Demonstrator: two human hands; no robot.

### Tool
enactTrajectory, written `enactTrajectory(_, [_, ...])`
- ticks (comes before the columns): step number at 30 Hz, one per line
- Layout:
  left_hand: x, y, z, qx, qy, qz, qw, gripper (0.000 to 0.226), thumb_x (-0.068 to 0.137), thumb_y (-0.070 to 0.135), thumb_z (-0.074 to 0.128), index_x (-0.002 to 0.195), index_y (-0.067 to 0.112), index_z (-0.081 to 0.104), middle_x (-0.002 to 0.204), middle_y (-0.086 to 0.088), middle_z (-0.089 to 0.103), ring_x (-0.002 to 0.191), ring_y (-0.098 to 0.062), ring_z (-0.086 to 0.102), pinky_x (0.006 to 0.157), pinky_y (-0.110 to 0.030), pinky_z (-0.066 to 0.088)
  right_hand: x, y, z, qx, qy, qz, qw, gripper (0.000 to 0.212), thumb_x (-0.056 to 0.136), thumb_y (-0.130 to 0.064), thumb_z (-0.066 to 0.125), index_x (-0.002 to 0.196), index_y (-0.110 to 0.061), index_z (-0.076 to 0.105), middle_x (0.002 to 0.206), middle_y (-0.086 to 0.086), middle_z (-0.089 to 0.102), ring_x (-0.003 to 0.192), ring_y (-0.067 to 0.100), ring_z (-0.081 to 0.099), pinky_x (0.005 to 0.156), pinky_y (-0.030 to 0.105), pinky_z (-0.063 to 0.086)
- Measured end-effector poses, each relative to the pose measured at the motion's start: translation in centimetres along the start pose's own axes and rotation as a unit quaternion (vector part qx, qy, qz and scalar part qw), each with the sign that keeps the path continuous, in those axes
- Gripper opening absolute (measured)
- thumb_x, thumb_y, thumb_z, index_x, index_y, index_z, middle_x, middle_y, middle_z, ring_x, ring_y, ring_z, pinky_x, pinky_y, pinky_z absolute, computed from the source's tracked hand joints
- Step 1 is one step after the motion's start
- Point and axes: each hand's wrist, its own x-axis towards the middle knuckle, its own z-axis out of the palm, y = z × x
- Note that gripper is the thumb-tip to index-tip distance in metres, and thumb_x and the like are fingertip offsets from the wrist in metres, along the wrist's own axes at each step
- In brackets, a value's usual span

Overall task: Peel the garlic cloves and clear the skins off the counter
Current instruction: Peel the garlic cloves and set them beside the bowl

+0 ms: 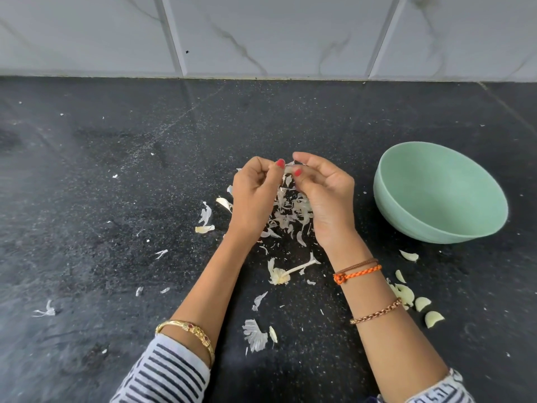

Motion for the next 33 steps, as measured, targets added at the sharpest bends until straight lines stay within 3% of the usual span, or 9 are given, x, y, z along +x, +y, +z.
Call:
enactTrajectory(7, [0.1, -0.4, 0.2, 0.053, -0.013, 0.037, 0.998, 0.039, 0.098, 0.012, 0.043, 0.06, 0.018, 0.039, 0.051, 0.012, 0.032, 0.045, -0.001, 0.028, 0.046, -0.018, 0.026, 0.0, -0.4, -0.2, -0.023, -0.024, -0.012, 0.999, 0.025, 0.083, 0.004, 0.062, 0.096, -0.018, 0.063, 0.067, -0.009, 0.07, 0.079, 0.001, 0.065, 0.099, 0.03, 0.046])
enactTrajectory(11, [0.2, -0.3, 0.3, -0.005, 0.038, 0.004, 0.999, 0.042, 0.095, 0.008, 0.042, 0.055, 0.016, 0.033, 0.052, 0.001, 0.028, 0.048, -0.007, 0.023, 0.045, -0.021, 0.022, 0.1, -0.2, -0.4, -0.09, -0.044, -0.023, 0.995, 0.029, 0.083, 0.004, 0.062, 0.1, -0.019, 0.063, 0.068, -0.01, 0.071, 0.08, 0.002, 0.066, 0.089, 0.028, 0.05])
enactTrajectory(15, [0.8, -0.5, -0.9, -0.037, 0.11, -0.004, 0.993, 0.043, 0.095, 0.012, 0.049, 0.052, 0.007, 0.046, 0.048, -0.003, 0.041, 0.046, -0.008, 0.035, 0.047, -0.021, 0.031, 0.4, -0.2, -0.7, -0.168, -0.049, -0.031, 0.984, 0.029, 0.086, 0.0, 0.061, 0.098, -0.026, 0.063, 0.074, -0.01, 0.07, 0.079, 0.001, 0.064, 0.081, 0.026, 0.052])
enactTrajectory(17, [0.7, -0.8, -1.3, 0.031, 0.096, 0.027, 0.995, 0.043, 0.092, 0.02, 0.056, 0.052, 0.005, 0.057, 0.047, -0.005, 0.053, 0.048, -0.013, 0.045, 0.051, -0.027, 0.041, 0.3, -0.1, -0.7, -0.134, -0.025, -0.019, 0.99, 0.02, 0.086, -0.001, 0.06, 0.094, -0.019, 0.066, 0.077, -0.006, 0.069, 0.071, 0.0, 0.063, 0.067, 0.018, 0.052])
enactTrajectory(19, [0.5, -1.2, -1.1, 0.094, 0.072, 0.044, 0.992, 0.026, 0.087, 0.018, 0.063, 0.064, 0.006, 0.066, 0.055, -0.011, 0.058, 0.05, -0.012, 0.046, 0.05, -0.031, 0.04, 0.3, -0.1, -0.7, -0.104, 0.017, -0.012, 0.994, 0.014, 0.086, -0.002, 0.062, 0.088, -0.014, 0.069, 0.074, -0.002, 0.068, 0.062, -0.002, 0.061, 0.058, 0.013, 0.048])
enactTrajectory(21, [0.3, -0.8, -0.8, 0.08, 0.039, 0.041, 0.995, 0.008, 0.082, 0.006, 0.066, 0.086, 0.013, 0.068, 0.067, 0.001, 0.061, 0.052, -0.001, 0.045, 0.052, -0.022, 0.041, 0.3, 0.0, -0.8, -0.082, 0.056, -0.02, 0.995, 0.012, 0.083, -0.002, 0.066, 0.084, -0.013, 0.069, 0.069, 0.001, 0.066, 0.057, -0.002, 0.059, 0.055, 0.012, 0.046])
enactTrajectory(23, [0.4, -0.6, -0.7, 0.008, 0.002, 0.035, 0.999, 0.021, 0.081, 0.001, 0.067, 0.095, 0.017, 0.064, 0.075, 0.01, 0.064, 0.059, 0.003, 0.052, 0.059, -0.013, 0.043, 0.4, 0.0, -0.9, -0.059, 0.078, -0.03, 0.995, 0.013, 0.078, 0.0, 0.07, 0.081, -0.013, 0.069, 0.069, 0.002, 0.066, 0.059, 0.0, 0.061, 0.058, 0.013, 0.048])
enactTrajectory(27, [0.1, -0.4, -0.2, -0.044, -0.041, 0.023, 0.998, 0.012, 0.073, 0.017, 0.073, 0.083, 0.019, 0.066, 0.071, 0.013, 0.068, 0.068, -0.007, 0.059, 0.067, -0.018, 0.05, 0.1, 0.0, -0.5, -0.024, 0.076, -0.026, 0.996, 0.011, 0.076, 0.002, 0.071, 0.08, -0.008, 0.068, 0.068, 0.002, 0.067, 0.058, 0.002, 0.063, 0.059, 0.013, 0.048])
enactTrajectory(33, [0.2, -0.6, -0.2, -0.084, -0.02, 0.008, 0.996, 0.017, 0.079, -0.003, 0.065, 0.079, 0.014, 0.064, 0.064, 0.012, 0.066, 0.062, 0.0, 0.059, 0.063, -0.014, 0.047, 0.0, -0.2, -0.4, 0.002, 0.06, 0.047, 0.997, 0.014, 0.076, 0.002, 0.07, 0.077, -0.013, 0.068, 0.06, -0.006, 0.068, 0.059, 0.002, 0.063, 0.057, 0.014, 0.05])
